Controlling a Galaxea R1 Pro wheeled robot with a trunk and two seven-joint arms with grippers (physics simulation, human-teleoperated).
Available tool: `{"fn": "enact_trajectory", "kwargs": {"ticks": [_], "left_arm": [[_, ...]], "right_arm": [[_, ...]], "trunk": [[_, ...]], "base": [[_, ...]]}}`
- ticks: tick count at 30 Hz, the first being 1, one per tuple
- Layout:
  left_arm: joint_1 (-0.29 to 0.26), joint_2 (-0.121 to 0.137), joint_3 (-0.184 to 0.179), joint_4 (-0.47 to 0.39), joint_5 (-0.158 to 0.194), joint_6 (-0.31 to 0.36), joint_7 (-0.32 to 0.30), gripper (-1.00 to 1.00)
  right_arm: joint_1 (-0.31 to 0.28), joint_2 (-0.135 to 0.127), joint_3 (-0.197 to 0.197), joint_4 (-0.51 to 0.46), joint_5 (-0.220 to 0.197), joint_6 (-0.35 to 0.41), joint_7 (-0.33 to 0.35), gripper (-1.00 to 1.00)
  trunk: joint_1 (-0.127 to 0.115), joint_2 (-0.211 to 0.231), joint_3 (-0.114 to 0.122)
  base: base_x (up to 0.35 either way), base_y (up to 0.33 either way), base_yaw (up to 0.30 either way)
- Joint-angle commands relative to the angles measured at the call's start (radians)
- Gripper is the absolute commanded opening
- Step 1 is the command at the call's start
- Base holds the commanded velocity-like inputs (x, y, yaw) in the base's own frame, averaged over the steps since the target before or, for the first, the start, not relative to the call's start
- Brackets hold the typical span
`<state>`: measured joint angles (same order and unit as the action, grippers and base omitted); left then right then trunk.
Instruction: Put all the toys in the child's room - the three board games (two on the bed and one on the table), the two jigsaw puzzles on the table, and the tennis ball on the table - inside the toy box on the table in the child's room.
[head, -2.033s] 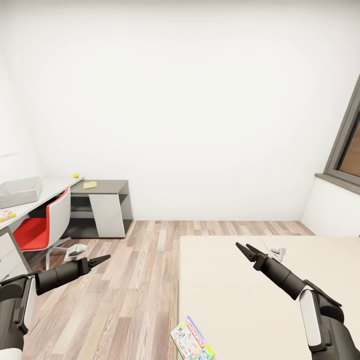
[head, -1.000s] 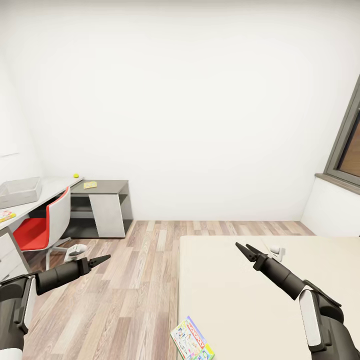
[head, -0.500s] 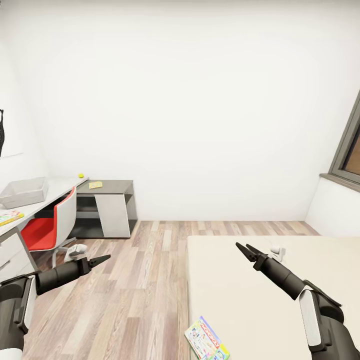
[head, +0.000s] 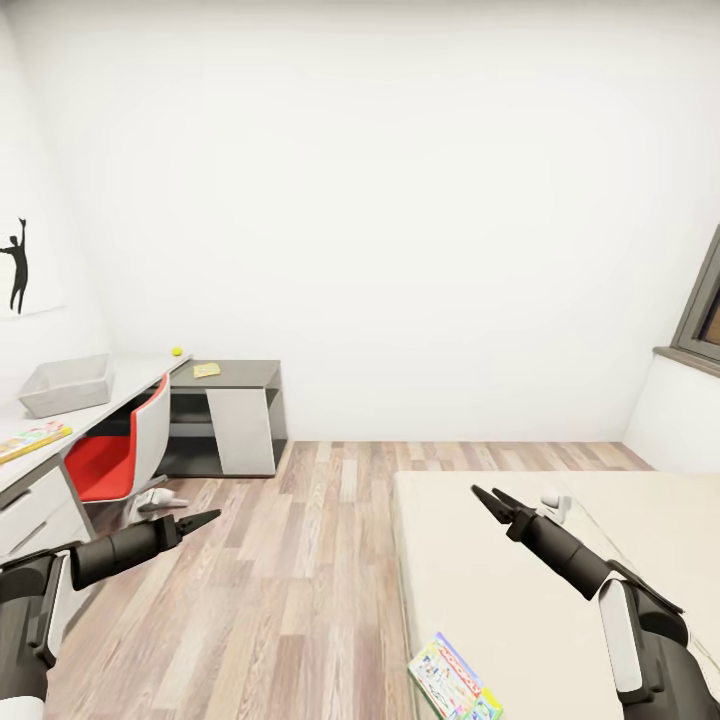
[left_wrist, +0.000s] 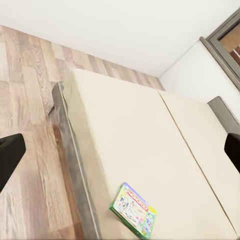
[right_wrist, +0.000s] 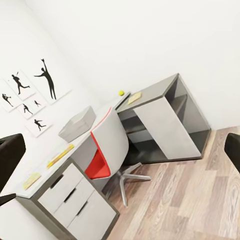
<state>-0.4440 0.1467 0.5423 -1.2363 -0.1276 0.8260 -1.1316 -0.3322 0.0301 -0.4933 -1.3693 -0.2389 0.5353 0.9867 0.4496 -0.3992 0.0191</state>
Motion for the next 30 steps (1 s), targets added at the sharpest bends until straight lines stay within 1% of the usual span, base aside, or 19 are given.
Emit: {"fn": "enact_trajectory", "kwargs": {"ticks": [1,30], "left_arm": [[-0.001,0.000,0.002,0.000,-0.010,0.007,-0.010,1.00],[-0.001,-0.001,0.002,0.000,-0.009,0.007,-0.010,1.00]], "right_arm": [[-0.001,0.001,-0.002,0.002,-0.003,0.008,0.003,1.00],[-0.001,0.002,-0.002,0.011,-0.005,0.008,0.004,1.00]], "trunk": [[0.000,-0.001,0.000],[0.000,-0.001,0.000]], "base": [[0.000,0.288,0.000],[0.001,0.288,0.000]]}}
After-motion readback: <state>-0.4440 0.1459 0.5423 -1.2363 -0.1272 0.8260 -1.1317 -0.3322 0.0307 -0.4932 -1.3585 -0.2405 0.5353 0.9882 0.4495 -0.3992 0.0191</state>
